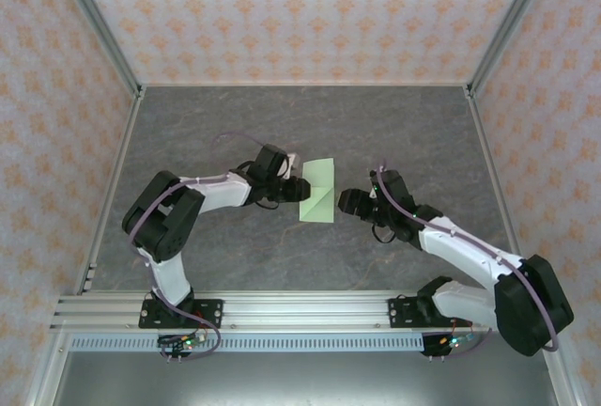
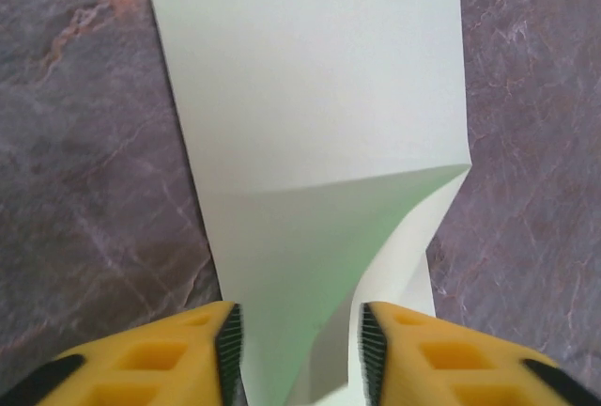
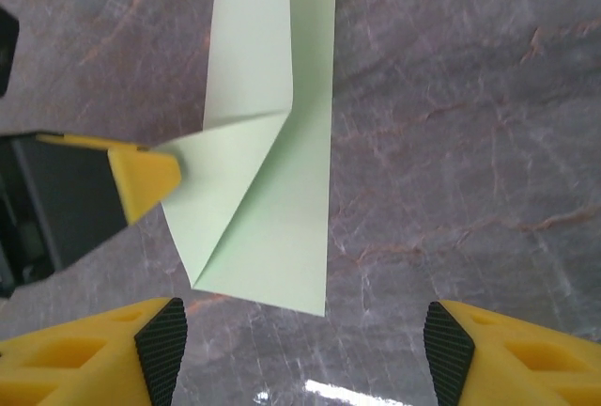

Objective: Fold a paper plane with a square sheet of paper (fold left side to right side)
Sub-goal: Turn over the paper at the center of the table.

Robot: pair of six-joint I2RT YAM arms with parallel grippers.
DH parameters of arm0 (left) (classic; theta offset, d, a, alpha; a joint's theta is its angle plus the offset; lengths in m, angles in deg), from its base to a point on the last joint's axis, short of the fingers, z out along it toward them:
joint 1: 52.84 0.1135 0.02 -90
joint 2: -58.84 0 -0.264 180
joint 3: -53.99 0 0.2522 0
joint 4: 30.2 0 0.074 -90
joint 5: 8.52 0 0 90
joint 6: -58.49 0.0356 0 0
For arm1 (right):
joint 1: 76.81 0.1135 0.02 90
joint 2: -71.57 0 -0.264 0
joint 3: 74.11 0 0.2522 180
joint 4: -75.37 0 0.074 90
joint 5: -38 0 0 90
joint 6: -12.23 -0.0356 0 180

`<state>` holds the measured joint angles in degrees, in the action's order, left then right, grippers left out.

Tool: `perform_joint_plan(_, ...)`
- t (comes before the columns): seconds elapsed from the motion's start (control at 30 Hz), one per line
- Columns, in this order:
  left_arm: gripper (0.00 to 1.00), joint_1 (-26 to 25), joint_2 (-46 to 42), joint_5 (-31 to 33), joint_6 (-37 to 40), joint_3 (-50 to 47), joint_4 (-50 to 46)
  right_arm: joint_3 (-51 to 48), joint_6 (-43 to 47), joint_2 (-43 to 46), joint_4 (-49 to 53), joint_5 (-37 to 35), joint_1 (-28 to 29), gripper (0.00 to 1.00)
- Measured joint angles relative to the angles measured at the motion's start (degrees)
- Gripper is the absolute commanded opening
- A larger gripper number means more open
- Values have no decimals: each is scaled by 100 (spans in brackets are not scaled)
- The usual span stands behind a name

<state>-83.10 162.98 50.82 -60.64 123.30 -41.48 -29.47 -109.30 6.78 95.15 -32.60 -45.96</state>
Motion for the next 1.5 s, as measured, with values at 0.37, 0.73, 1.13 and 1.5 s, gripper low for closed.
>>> perform_joint_plan(0.37, 15, 0, -24, 280, -46, 15, -4, 446, -295, -1707, -1051, 776, -11, 65)
perform_joint_plan(0.73, 15, 2, -151, 391, -46, -24, -4, 1440, -680, -3195, -1947, 1121, -11, 52)
perform_joint_plan(1.13, 13, 7, -168, 411, -46, -76, -4, 1443, -715, -3117, -1661, 929, -11, 56)
perform_joint_plan(1.5, 25, 7, -168, 409, -105, -90, 0, 1408, -660, -2610, -1080, 501, -11, 59)
